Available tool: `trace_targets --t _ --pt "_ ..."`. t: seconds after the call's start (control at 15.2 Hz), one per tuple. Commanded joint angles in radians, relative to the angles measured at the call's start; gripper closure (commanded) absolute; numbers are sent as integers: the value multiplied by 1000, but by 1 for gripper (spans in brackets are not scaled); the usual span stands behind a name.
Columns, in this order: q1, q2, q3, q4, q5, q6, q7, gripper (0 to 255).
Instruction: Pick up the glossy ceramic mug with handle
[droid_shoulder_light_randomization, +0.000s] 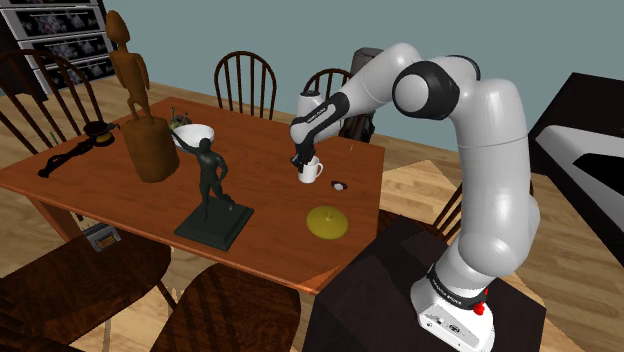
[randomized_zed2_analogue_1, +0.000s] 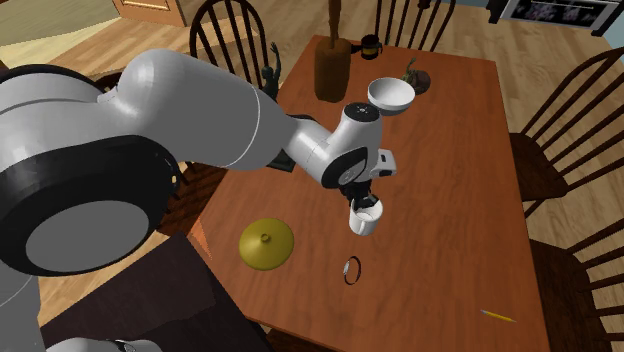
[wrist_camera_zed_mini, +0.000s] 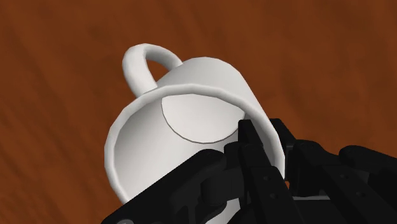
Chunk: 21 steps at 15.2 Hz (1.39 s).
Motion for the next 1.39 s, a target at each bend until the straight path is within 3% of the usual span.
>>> trace_targets --t 0.0,1.32 --pt "0 0 0 0 0 0 0 255" --pt "4 -130 -5 21 -5 -151 -5 255"
